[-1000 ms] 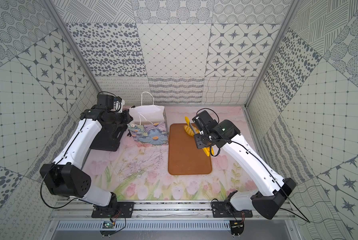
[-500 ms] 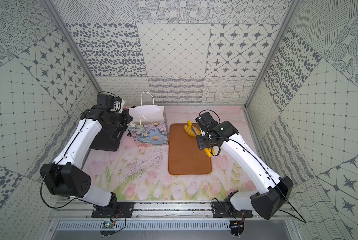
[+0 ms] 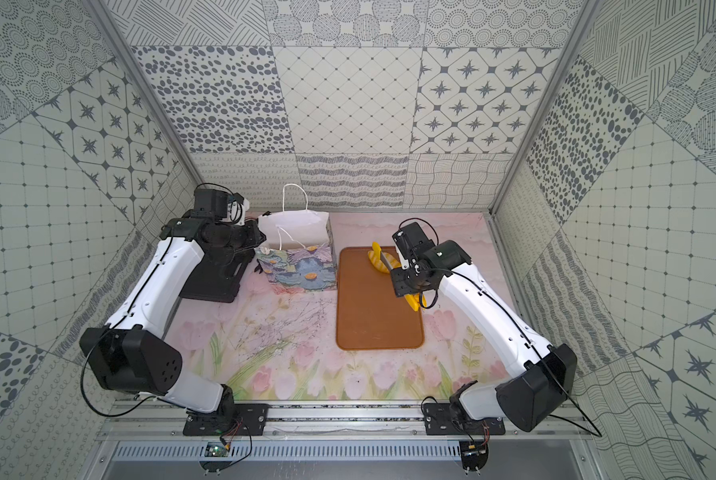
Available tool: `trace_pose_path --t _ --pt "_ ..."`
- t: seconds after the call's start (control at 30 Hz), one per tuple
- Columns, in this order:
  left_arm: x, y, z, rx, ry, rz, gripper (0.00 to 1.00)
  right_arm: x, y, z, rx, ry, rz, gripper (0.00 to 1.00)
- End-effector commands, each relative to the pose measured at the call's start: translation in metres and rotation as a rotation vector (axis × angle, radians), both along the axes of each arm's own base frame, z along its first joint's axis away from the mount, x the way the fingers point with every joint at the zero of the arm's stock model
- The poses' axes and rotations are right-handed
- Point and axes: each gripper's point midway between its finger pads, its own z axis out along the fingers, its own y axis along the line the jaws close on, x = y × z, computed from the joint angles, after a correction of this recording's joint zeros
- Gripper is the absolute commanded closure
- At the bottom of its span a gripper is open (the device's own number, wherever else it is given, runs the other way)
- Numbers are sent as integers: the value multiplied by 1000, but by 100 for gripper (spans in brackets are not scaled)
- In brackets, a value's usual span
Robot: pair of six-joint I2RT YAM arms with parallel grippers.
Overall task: Pack bread into a paper bag
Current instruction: Pick up the fake bread from the plate.
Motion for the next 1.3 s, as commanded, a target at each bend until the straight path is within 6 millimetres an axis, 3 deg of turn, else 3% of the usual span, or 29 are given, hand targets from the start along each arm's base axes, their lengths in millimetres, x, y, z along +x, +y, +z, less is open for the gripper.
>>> trace_pose_path --t 0.0,0.43,1.27 --pt "-2 0 3 4 -8 -11 84 16 10 3 42 -50 22 39" --pt "1 -2 2 -8 -6 -10 84 30 13 -27 0 15 63 38" --pt "5 -2 2 -1 -8 -10 84 64 15 -51 -49 52 98 37"
